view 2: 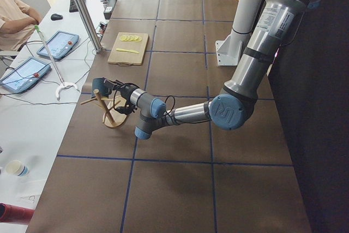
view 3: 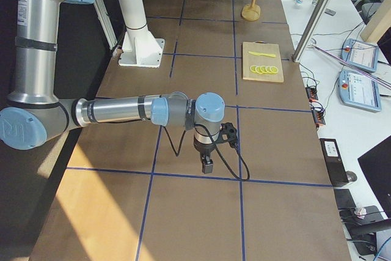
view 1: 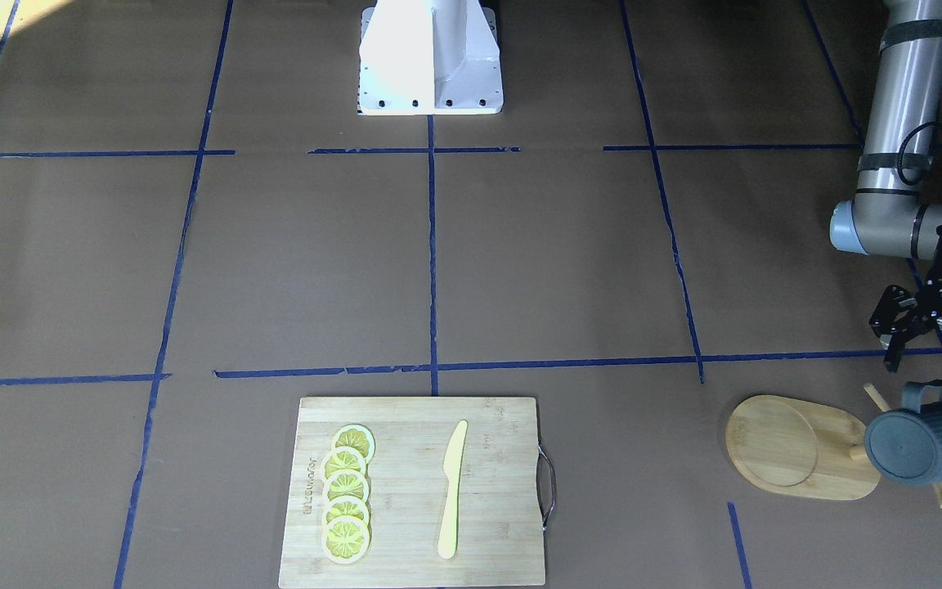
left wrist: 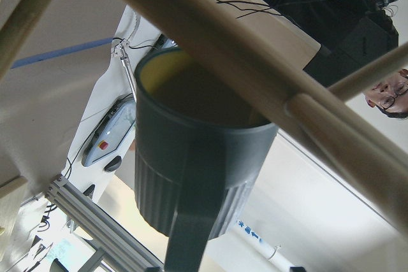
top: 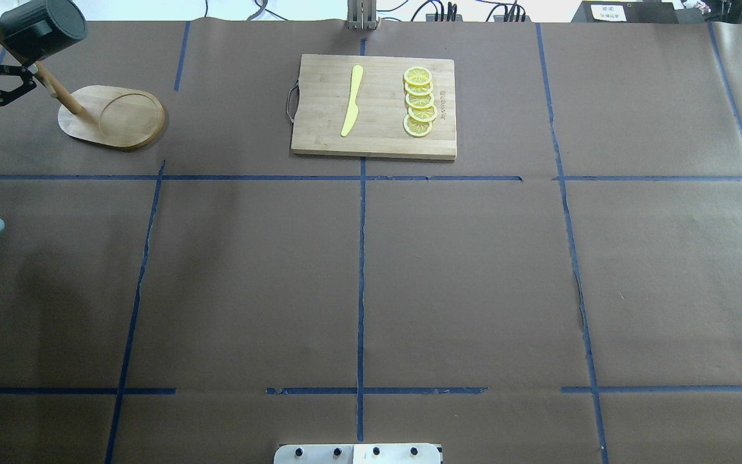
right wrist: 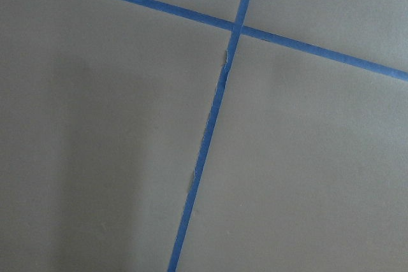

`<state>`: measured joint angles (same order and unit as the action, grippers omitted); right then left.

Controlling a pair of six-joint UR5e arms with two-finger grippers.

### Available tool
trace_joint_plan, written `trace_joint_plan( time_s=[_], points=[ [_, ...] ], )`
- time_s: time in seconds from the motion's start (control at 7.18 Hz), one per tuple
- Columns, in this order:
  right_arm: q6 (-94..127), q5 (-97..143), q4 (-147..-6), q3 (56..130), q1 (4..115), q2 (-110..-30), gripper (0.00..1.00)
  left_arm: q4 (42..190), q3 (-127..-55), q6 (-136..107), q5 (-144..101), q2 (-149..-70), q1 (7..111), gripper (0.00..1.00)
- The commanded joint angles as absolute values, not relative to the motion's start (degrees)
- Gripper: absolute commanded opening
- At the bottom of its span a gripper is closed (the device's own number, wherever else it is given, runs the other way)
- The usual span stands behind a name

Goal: Hang cup on storage rack
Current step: 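Hook the mug handle onto a rack peg with the left gripper, then release the mug and withdraw the left gripper from the rack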

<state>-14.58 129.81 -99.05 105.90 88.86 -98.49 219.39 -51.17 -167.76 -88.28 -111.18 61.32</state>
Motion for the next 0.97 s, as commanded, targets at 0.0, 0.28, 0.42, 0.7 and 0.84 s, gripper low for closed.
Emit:
trace_joint_plan(
  time_s=[0.0,0.28,0.42,0.7,0.84],
  points=[
    [-14.5,129.8,-99.1,105.8,88.9,-98.5,1.0,225.4,-52.7,-167.2,-88.3,-107.7,61.4,1.0],
    [-14.3,129.8,-99.1,105.6,88.9,-98.5,1.0,225.8,-63.3,-150.9,-90.8,-100.3,61.3,1.0],
    [-14.3,129.8,-99.1,105.5,88.9,-98.5,1.0,225.6,-67.2,-143.6,-96.8,-97.6,61.3,1.0],
    [-14.3,129.9,-99.1,105.4,88.9,-98.6,1.0,223.5,-70.6,-121.2,-109.8,-93.8,61.5,1.0],
    [-14.2,129.9,-99.1,105.3,88.9,-98.5,1.0,220.4,-70.6,-108.5,-115.5,-92.7,61.7,1.0]
  ],
)
